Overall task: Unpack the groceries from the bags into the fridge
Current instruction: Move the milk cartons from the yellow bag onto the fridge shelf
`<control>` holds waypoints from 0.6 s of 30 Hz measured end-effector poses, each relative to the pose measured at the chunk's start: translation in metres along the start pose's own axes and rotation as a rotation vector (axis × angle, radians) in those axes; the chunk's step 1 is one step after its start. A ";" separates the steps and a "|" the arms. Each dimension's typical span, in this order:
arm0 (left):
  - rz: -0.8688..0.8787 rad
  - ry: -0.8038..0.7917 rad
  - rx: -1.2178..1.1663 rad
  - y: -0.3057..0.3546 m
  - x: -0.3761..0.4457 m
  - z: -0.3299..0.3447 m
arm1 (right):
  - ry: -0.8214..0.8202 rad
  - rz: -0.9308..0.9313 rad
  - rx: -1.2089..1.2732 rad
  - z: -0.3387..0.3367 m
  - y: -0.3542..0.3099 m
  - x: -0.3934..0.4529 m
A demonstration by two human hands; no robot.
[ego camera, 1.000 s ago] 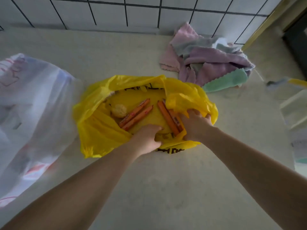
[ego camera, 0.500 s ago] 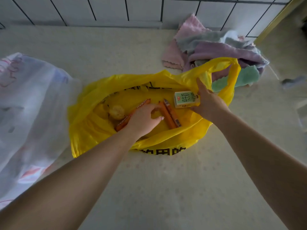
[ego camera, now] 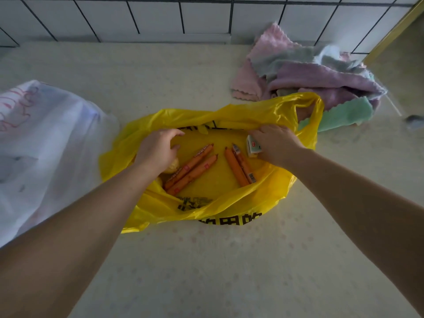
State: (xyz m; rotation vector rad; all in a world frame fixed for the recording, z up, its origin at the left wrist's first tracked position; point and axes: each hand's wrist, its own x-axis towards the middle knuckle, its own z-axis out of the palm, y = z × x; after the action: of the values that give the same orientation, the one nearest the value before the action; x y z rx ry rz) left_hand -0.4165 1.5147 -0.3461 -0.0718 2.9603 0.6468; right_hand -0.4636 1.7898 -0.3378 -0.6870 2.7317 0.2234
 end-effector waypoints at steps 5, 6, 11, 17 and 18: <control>-0.001 0.023 -0.014 -0.016 0.006 -0.005 | 0.045 0.013 0.101 -0.016 -0.009 0.009; -0.004 0.032 -0.037 -0.018 0.008 -0.006 | 0.056 0.014 0.157 -0.021 -0.014 0.011; -0.051 0.020 -0.028 -0.030 0.021 -0.009 | 0.081 -0.067 0.335 -0.040 -0.054 0.036; -0.133 -0.037 0.016 -0.046 0.044 -0.018 | 0.065 -0.084 0.351 -0.047 -0.078 0.062; -0.159 -0.060 0.021 -0.048 0.047 -0.018 | 0.064 -0.083 0.351 -0.048 -0.079 0.064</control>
State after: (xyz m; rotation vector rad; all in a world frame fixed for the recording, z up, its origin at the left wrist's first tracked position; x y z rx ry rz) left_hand -0.4619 1.4622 -0.3553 -0.2779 2.8659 0.5860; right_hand -0.4914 1.6821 -0.3205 -0.7120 2.6932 -0.2963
